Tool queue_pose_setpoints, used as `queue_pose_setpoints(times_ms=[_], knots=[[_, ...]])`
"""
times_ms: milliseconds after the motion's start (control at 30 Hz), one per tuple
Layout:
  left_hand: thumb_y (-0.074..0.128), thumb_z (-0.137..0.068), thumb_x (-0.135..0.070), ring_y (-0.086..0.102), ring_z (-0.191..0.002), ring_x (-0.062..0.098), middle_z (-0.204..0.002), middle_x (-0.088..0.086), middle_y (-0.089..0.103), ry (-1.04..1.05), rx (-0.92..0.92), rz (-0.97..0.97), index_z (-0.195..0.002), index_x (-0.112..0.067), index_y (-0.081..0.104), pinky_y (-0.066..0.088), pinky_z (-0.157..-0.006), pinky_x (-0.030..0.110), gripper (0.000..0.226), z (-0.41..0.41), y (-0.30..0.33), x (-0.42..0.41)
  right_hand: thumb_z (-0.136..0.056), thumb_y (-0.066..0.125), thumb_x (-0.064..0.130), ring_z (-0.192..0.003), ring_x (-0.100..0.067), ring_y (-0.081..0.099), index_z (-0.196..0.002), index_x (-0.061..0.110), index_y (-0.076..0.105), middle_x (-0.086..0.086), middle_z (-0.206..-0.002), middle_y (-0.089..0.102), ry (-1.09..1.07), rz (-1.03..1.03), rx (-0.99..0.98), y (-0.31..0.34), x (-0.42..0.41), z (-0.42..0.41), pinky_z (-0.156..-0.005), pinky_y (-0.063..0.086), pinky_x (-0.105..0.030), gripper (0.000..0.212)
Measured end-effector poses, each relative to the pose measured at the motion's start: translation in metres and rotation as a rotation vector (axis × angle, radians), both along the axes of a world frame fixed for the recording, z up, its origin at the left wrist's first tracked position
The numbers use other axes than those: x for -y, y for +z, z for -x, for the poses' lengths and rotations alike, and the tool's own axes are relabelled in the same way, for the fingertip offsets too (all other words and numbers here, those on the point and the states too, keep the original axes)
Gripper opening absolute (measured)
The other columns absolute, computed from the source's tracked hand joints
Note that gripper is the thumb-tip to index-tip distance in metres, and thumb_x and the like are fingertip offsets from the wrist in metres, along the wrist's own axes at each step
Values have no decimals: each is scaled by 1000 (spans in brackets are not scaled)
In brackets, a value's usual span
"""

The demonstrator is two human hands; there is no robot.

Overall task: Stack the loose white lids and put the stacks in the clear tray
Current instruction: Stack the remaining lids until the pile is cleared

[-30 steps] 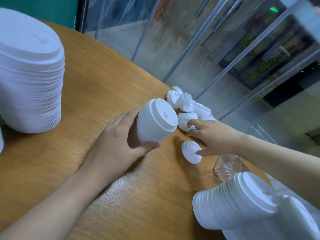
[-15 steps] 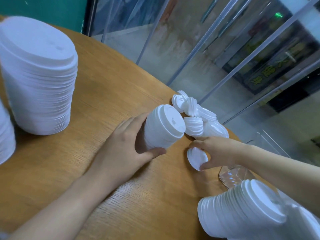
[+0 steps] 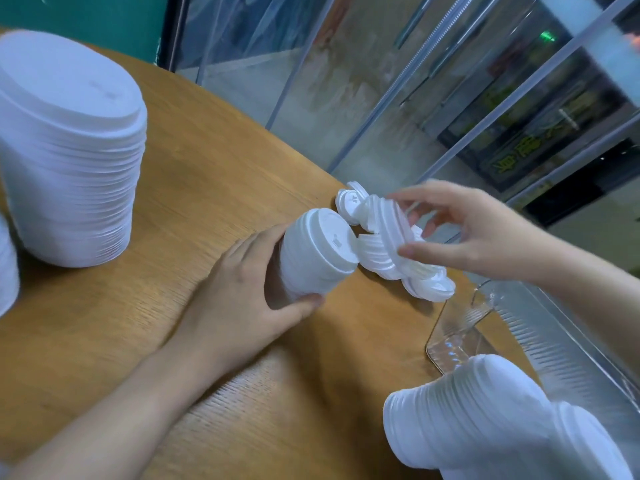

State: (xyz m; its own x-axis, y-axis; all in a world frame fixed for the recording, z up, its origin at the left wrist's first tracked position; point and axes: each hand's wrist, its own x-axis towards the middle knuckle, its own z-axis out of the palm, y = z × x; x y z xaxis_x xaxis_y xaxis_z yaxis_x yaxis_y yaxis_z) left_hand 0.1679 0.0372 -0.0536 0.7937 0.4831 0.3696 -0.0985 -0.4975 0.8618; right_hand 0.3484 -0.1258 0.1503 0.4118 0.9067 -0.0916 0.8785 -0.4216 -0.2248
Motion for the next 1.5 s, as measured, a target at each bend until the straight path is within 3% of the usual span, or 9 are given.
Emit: queue_pose_setpoints(times_ms=[167, 333, 533, 700, 900, 1033, 1233, 1333, 1500], knots=[[67, -55, -83, 38, -135, -5, -146, -26, 45, 11, -12, 63, -153, -40, 34, 18, -104, 1, 113, 0, 4, -2, -82, 75, 55, -115, -11, 61, -141, 36, 60, 17, -118, 62, 93, 40, 30, 15, -27, 23, -92, 53, -26, 64], [71, -60, -85, 38, -134, -8, -147, -25, 45, -20, 24, 103, -155, -41, 34, 19, -102, -3, 112, -4, 10, -4, -82, 73, 58, -114, -7, 61, -143, 36, 58, 20, -119, 60, 142, 97, 53, 5, -42, 26, -91, 53, -26, 66], [78, -72, -72, 51, -129, 3, -138, -24, 55, -71, 67, 147, -150, -41, 42, 44, -108, 32, 92, -10, 6, 1, -81, 75, 58, -114, -5, 60, -143, 39, 59, 21, -119, 60, 163, 178, 77, 0, -51, 25, -90, 53, -25, 67], [73, -72, -75, 53, -123, 0, -131, -26, 57, -79, 87, 144, -147, -43, 44, 43, -101, 20, 86, -12, 6, 1, -78, 68, 68, -112, -5, 59, -142, 42, 58, 21, -119, 58, 188, 201, 89, -7, -55, 31, -89, 53, -27, 69], [77, -72, -69, 51, -128, 3, -136, -23, 56, -77, 77, 131, -148, -38, 45, 41, -107, 25, 87, -11, 6, 1, -74, 75, 68, -117, 3, 55, -145, 49, 50, 25, -123, 55, 137, 254, 56, -3, -53, 32, -93, 49, -18, 77], [77, -72, -66, 50, -128, -2, -136, -25, 56, -73, 86, 127, -146, -39, 47, 36, -105, 13, 85, -10, 7, 2, -77, 64, 79, -116, -2, 60, -141, 45, 53, 22, -124, 60, 53, 197, 5, 7, -40, 7, -93, 52, -25, 73], [78, -73, -64, 48, -130, -4, -138, -27, 54, -63, 93, 124, -146, -39, 46, 34, -106, 10, 83, -8, 7, 2, -87, 72, 49, -106, -2, 60, -123, 39, 64, 24, -111, 58, -153, 322, 211, -11, -4, -68, -86, 49, -21, 38], [77, -72, -64, 48, -129, -5, -137, -27, 55, -54, 96, 126, -145, -40, 47, 32, -103, 7, 82, -9, 6, 3, -89, 73, 50, -104, -1, 60, -126, 32, 65, 24, -111, 57, -201, 371, 225, -36, 6, -95, -88, 46, -23, 42], [77, -70, -67, 50, -126, -6, -135, -28, 56, -37, 95, 130, -144, -42, 48, 34, -101, 6, 84, -8, 4, 3, -93, 66, 56, -110, -18, 59, -139, 21, 60, 3, -128, 62, -304, 378, 246, -76, -4, -118, -97, 48, -32, 58]])
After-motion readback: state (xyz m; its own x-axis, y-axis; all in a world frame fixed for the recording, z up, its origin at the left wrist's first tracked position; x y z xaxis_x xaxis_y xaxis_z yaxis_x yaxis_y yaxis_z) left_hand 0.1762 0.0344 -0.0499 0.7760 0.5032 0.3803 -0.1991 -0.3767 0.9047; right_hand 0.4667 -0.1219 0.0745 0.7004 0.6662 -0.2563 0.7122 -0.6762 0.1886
